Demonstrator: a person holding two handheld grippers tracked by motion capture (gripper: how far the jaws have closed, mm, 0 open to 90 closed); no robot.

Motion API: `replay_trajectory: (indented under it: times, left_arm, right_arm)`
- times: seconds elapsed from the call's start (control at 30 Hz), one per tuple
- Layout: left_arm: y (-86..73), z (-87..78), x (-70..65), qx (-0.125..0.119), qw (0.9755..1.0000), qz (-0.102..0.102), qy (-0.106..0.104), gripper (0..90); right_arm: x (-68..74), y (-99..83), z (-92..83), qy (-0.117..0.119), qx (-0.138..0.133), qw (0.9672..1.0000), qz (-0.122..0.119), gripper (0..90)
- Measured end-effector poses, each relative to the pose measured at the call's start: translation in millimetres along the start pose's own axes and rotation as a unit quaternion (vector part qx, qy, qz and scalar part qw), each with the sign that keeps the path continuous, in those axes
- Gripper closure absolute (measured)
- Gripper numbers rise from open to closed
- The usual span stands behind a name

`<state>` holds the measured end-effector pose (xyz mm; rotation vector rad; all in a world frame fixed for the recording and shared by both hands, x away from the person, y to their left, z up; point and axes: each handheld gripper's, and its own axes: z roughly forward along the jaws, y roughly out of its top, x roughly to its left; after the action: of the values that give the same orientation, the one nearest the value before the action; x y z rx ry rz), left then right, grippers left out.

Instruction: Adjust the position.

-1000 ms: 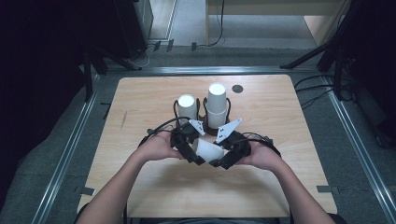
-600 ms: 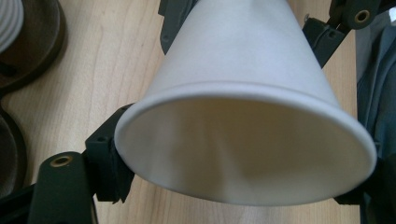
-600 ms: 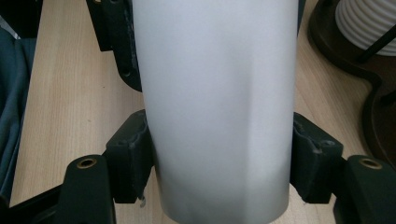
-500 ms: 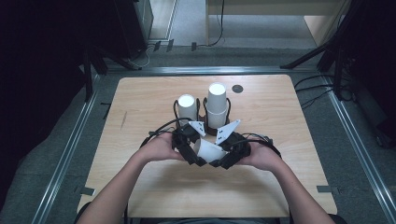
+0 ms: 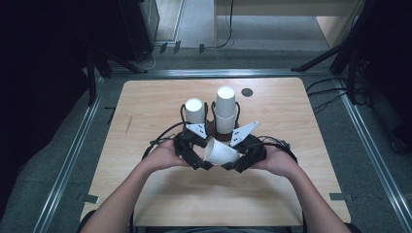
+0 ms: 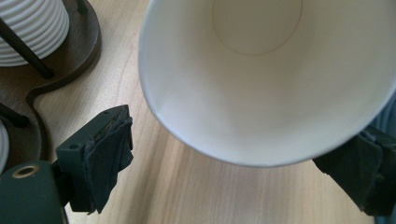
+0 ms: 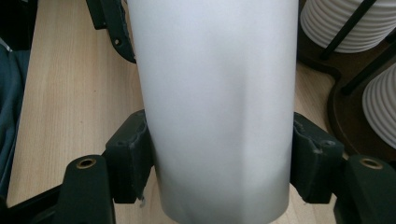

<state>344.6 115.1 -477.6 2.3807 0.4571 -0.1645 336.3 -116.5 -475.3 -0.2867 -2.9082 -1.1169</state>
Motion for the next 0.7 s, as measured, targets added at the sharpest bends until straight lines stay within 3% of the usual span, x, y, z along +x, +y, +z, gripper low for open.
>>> replay_trajectory:
  times: [0.27, 0.63, 0.7]
  left_arm:
    - [-9.5, -3.0, 2.0, -0.045, 0.9988, -0.016, -0.013, 8.3]
    - [-3.5, -2.4, -5.9, -0.08, 0.9963, -0.03, -0.014, 8.6]
    - [-3.7, -3.0, -6.3, -0.086, 0.9956, -0.033, -0.016, 14.1]
  right_arm:
    - [-0.8, 0.1, -3.2, -0.004, -0.009, 1.0, 0.002, 31.9]
    - [0.6, 2.1, -1.6, 0.006, -0.013, 0.9999, 0.004, 31.9]
    - [0.9, 2.5, -1.0, 0.005, -0.013, 0.9999, 0.004, 31.9]
